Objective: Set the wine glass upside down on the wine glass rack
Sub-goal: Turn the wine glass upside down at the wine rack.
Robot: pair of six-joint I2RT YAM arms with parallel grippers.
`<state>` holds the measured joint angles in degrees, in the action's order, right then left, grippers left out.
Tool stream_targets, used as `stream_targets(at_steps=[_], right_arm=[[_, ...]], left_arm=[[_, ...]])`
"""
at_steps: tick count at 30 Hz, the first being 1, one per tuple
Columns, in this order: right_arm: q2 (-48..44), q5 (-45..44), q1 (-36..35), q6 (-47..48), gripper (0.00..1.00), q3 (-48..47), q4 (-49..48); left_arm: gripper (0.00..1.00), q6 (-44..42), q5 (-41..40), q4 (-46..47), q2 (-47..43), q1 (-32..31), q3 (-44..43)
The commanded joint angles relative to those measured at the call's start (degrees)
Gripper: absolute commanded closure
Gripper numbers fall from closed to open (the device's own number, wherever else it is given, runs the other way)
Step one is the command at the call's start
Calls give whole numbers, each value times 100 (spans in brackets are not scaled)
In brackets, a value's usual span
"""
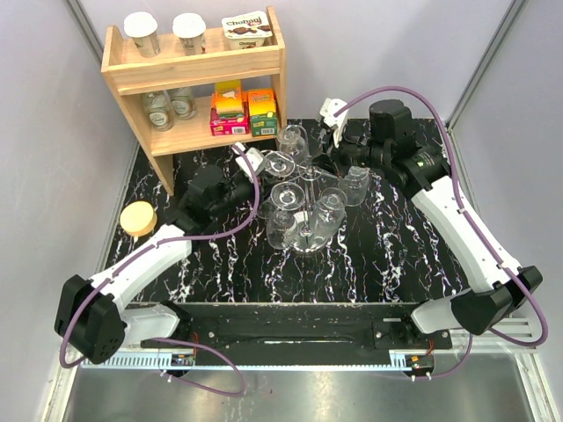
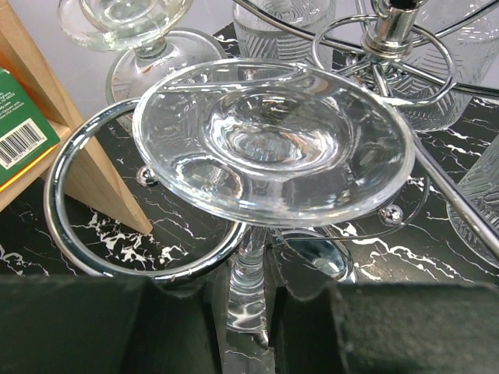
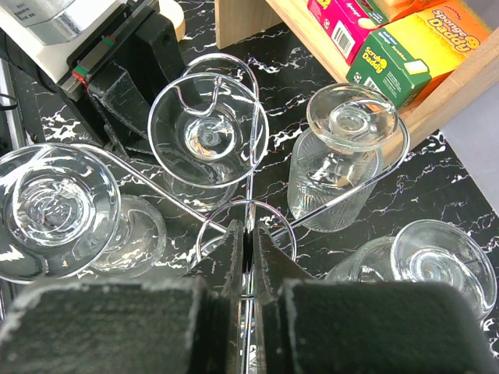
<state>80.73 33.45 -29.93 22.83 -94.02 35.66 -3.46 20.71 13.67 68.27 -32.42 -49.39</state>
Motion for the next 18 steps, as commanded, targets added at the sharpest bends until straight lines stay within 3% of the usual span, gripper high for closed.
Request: stream_targets(at_steps=[1,18], right_arm=[[-250,654,-153,-77,100,68,29],[-426,707,-153,116,100,235,169]], left_arm=[[100,144,-199,874,28,-27,-397],[100,636,-550,1348,72,298,-274]])
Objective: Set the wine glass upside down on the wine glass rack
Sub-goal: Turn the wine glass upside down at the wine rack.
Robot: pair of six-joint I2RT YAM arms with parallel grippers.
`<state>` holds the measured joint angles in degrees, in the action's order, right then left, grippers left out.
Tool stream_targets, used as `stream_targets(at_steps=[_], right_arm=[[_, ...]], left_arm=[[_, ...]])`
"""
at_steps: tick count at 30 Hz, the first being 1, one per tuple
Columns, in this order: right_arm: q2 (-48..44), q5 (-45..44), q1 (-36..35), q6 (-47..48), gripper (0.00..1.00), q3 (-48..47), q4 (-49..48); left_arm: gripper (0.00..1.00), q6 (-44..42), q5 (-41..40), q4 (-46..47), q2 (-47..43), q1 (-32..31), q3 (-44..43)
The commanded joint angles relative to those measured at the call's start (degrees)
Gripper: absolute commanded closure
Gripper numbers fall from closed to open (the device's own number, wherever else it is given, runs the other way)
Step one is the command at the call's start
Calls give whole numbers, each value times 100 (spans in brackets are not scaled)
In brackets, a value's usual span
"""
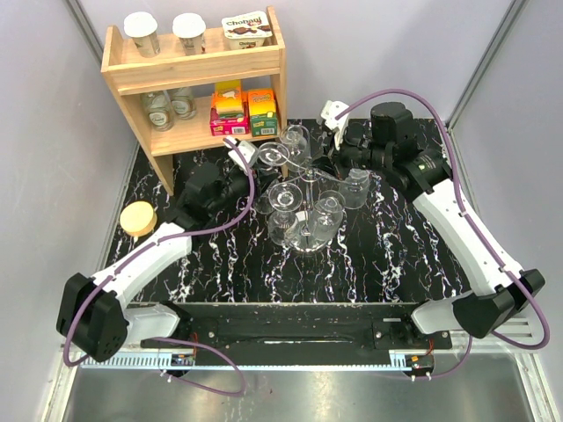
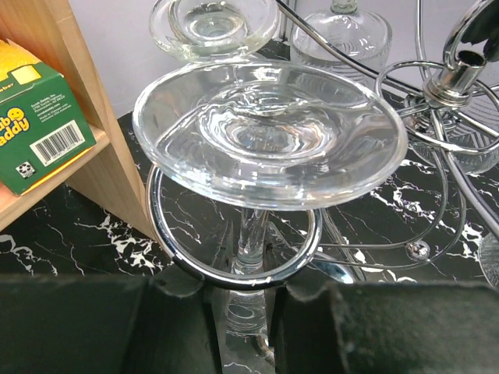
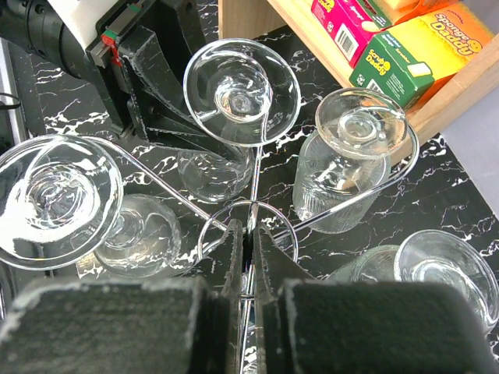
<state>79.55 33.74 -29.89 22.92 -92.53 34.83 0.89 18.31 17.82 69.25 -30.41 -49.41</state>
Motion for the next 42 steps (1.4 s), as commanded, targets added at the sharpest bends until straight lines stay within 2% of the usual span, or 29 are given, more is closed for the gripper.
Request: stream_targets(at_steps=[1,12,22,34,42], right_arm=[[-317,678,-158,116,100,95,252],[-378,555,-149,187,100,165,261],[-414,582,-158,257,100,218,340],[-449,617,-157,310,100,306,349],[-449,388,-158,239,100,262,261]], left_arm=[[100,219,-327,986,-43,123,-245],[100,254,-292,1162,-246,369,1],[100,333,-231,1065,-175,440,-271],[100,219,314,775,-44,484,-772],[100,114,559,1030,-324,475,-219]])
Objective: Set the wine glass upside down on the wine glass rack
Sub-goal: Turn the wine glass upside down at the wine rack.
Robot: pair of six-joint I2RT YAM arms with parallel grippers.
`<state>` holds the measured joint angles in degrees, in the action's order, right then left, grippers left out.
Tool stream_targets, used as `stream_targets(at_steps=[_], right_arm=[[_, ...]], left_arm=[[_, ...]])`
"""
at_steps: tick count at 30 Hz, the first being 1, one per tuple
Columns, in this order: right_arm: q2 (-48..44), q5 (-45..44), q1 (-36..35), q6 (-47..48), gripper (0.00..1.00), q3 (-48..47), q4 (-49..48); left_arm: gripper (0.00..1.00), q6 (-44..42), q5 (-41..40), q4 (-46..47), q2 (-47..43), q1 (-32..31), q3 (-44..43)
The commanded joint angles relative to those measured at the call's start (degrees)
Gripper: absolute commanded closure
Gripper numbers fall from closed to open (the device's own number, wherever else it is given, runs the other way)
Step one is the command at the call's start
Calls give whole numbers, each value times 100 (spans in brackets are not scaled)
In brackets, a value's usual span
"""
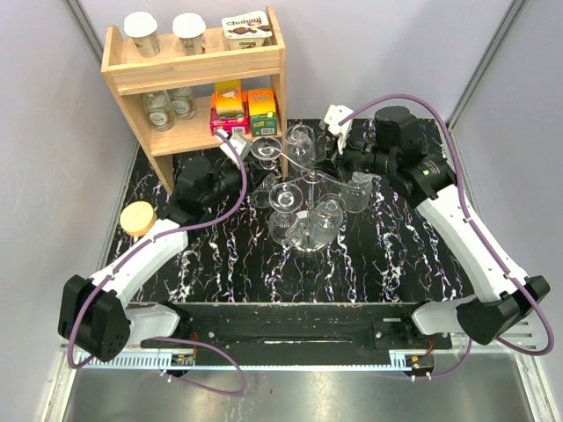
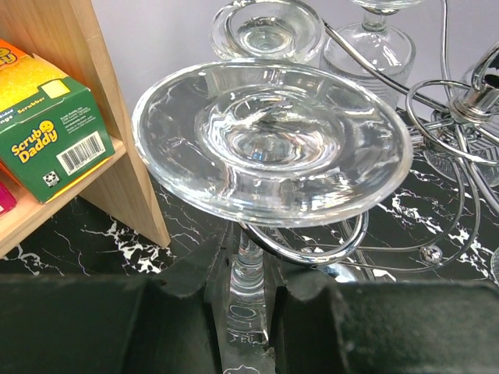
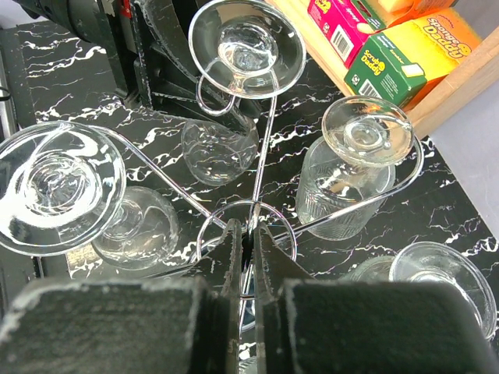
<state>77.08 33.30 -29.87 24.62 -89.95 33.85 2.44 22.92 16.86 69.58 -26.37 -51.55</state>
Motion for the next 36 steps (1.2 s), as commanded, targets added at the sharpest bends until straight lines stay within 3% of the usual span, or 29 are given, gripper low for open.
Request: stream_targets(at_steps=[1,9,28,36], right_arm=[[-185,397,-160,34,100,-5,325],[26,230,-160,-80,100,-207,289],[211,-7,-160,-168,100,-391,158],[246,-69,-160,-142,100,-435,193]], left_arm=[[100,-85,238,1161,-392,71,65],[100,-472,951,1206,-595,71,444],[100,-947,1162,1047,-753,71,1015],[100,-771,1118,1319,-832,123,1164]])
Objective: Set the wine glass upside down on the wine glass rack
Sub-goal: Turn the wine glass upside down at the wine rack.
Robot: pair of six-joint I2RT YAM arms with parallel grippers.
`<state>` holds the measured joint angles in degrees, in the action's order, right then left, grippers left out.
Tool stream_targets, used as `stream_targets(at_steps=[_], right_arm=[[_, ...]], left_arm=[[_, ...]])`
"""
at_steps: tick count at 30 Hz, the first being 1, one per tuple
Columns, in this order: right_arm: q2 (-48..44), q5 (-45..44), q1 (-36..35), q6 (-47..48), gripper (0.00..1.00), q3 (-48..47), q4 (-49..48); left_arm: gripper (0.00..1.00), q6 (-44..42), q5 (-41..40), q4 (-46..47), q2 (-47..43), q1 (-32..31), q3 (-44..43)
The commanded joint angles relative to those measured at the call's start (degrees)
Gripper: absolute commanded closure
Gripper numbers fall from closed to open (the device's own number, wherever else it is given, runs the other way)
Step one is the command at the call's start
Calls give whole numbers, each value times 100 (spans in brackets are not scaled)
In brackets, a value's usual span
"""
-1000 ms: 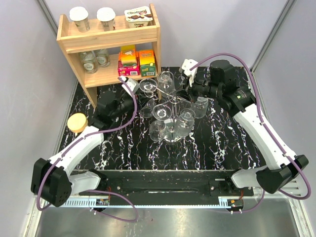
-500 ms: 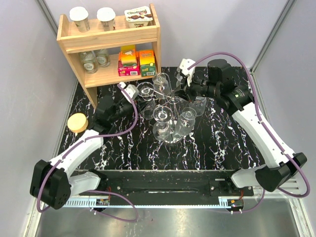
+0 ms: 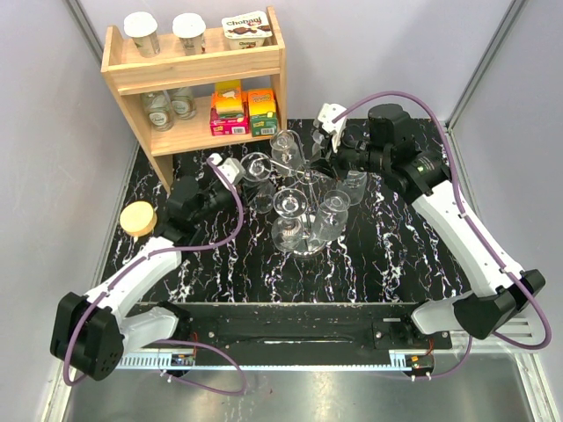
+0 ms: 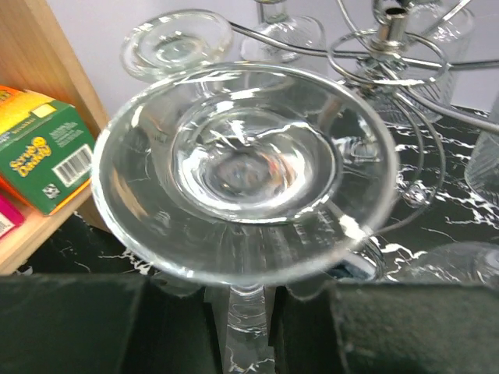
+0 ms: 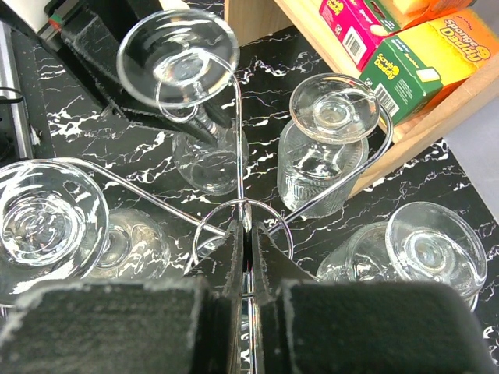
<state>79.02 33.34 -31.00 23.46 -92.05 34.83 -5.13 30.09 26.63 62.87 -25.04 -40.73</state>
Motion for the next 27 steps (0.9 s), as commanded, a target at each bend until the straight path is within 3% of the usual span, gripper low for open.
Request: stream_targets(at_steps=[1,13,17,19,27], right_arm=[[43,-74,-46,-26,100,-234,94],[140,-56,-37,-9,100,-278,121],[113,-73,-46,18,100,-208,129],[87,-65,-46,44,100,-173,129],[-18,-21,-46,132,82,-76,182]], left_arm=[[100,-15,445,360,-161,-10,92],[98,-349,481,70,-152,-19,171],[77,-314,402,210,-91,-10,214],[72,-261,375,237,-100,-19,206],[40,-59,287,-61,-91,-1,-84]])
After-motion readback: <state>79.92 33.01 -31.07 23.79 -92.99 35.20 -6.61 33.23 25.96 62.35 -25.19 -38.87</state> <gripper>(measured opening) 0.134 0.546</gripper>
